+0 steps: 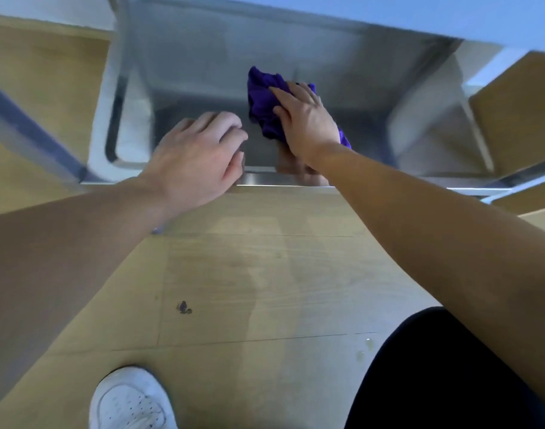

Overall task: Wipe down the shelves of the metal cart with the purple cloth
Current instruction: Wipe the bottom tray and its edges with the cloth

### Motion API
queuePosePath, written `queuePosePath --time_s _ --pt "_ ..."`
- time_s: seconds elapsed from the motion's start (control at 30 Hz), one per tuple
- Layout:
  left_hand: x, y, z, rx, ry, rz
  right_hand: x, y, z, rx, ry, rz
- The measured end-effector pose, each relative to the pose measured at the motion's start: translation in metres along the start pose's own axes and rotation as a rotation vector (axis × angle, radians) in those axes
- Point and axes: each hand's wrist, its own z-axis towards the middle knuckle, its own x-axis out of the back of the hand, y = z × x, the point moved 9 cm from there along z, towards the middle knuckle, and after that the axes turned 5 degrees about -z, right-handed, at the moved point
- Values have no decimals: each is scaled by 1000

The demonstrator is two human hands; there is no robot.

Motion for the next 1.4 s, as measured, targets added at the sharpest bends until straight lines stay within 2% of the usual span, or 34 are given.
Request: queuePosePath --time_s 0.23,0.47,0.63,0.8,0.9,0.97,1.1,1.17,1.27,1.4 --pt "-31 92 70 -194 -34 -58 37 144 -58 -243 11 -40" --pt "-69 164 117 -272 -89 -84 70 240 -123 -417 80 -55" --pt "-90 159 132 -212 -147 -90 78 269 -133 -477 138 -64" --pt "-101 149 128 -140 -158 -132 76 311 -115 -710 138 -78" --pt "-103 148 128 -124 -163 -147 70 320 -83 -773 118 -126" --pt "-104 147 129 -118 -158 -151 59 308 -50 -745 88 -108" --pt "-103 143 130 -91 -123 -188 34 215 14 -298 100 -19" --pt "-101 136 131 -37 -98 -208 25 183 21 -164 87 -2" --pt "-99 130 131 18 -73 -221 30 215 20 -221 98 -64" --pt "-103 131 133 11 -89 -205 52 330 0 -558 93 -167"
